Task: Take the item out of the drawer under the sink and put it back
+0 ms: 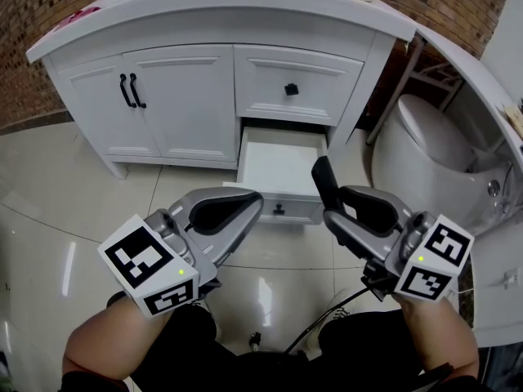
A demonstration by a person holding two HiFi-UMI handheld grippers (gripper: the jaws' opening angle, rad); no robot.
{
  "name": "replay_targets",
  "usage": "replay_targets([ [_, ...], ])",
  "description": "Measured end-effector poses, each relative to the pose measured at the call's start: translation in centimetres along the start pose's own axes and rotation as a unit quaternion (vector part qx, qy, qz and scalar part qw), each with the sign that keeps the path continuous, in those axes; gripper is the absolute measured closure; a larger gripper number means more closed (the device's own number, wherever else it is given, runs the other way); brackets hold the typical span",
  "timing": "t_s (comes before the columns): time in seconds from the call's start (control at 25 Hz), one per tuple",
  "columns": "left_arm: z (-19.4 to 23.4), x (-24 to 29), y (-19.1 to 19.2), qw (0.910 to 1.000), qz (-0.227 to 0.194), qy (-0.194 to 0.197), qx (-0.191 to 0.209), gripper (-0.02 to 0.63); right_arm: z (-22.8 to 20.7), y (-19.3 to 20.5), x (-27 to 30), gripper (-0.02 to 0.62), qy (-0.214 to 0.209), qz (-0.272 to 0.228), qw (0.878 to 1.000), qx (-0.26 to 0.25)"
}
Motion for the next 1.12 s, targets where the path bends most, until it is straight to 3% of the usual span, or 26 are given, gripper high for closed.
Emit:
replay_targets([
  [0.24, 0.0, 0.5, 0.7, 1.0000, 0.010, -0.001, 0.001, 0.600, -1.0, -2.3, 1.3, 0.425, 0.013, -0.008, 1.000, 0.001],
  [0.52, 0.3, 0.2, 0.3, 0.9999, -0.001, 0.002, -0.010, 0.600, -5.0, -3.8, 6.0, 0.425, 0.050, 0.021, 0.992, -0.111],
  [0.76, 0.5, 0.0, 0.3, 0.9997, -0.004, 0.007, -0.021, 0.600, -8.7, -2.4, 9.8, 0.425, 0.066, 0.050, 0.983, -0.161],
  [1.12, 0.1, 0.7, 0.4, 0.9993, 0.002, 0.025, -0.026, 0.600, -13.6, 2.5, 14.9, 0.425, 0.074, 0.116, 0.971, -0.194],
])
Point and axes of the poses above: the fingertips, and each gripper's own axes: x forward along the fingers, z to its left, y out of its underside, the point moved 1 cm from there along -x, backward along the fingers, and after that the axes turned 8 degrees about y, right-handed, at the moved point
